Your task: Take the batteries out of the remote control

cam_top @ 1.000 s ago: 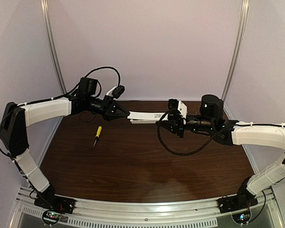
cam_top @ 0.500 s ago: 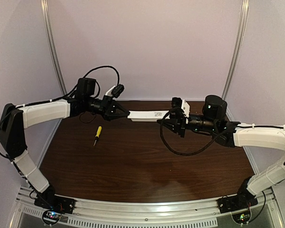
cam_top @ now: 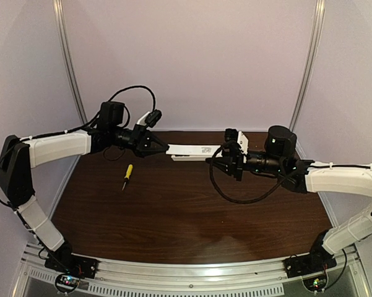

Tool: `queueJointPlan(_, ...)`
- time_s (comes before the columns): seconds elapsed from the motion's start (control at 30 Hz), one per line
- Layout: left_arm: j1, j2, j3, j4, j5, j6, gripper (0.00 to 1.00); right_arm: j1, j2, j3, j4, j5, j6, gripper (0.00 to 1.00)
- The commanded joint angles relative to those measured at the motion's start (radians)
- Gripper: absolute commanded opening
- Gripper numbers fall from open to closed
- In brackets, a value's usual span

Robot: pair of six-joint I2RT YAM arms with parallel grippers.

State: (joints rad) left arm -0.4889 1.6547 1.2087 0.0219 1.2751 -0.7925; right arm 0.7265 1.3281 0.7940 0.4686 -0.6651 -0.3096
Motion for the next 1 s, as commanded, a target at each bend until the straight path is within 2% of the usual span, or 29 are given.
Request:
queueJointPlan(0.0,0.016,-0.034,-0.014,0.036,-0.031,-0.008,0.00,-0.007,-0.050,-0.014,0.055,-0.012,0.012,0.00)
queueJointPlan(0.43,0.024,-0.043,-0.020,0.091,-0.047,-0.040,0.00,-0.007,-0.044,-0.043,0.033,0.070,0.001,0.00)
queueJointPlan(0.7,0.028,-0.052,-0.041,0.180,-0.060,-0.097,0.00,-0.007,-0.072,-0.071,0.030,0.123,0.040,0.00)
queueJointPlan(0.97,0.050,-0.068,-0.047,0.191,-0.072,-0.111,0.00,-0.007,-0.105,-0.120,0.046,0.158,0.087,0.00)
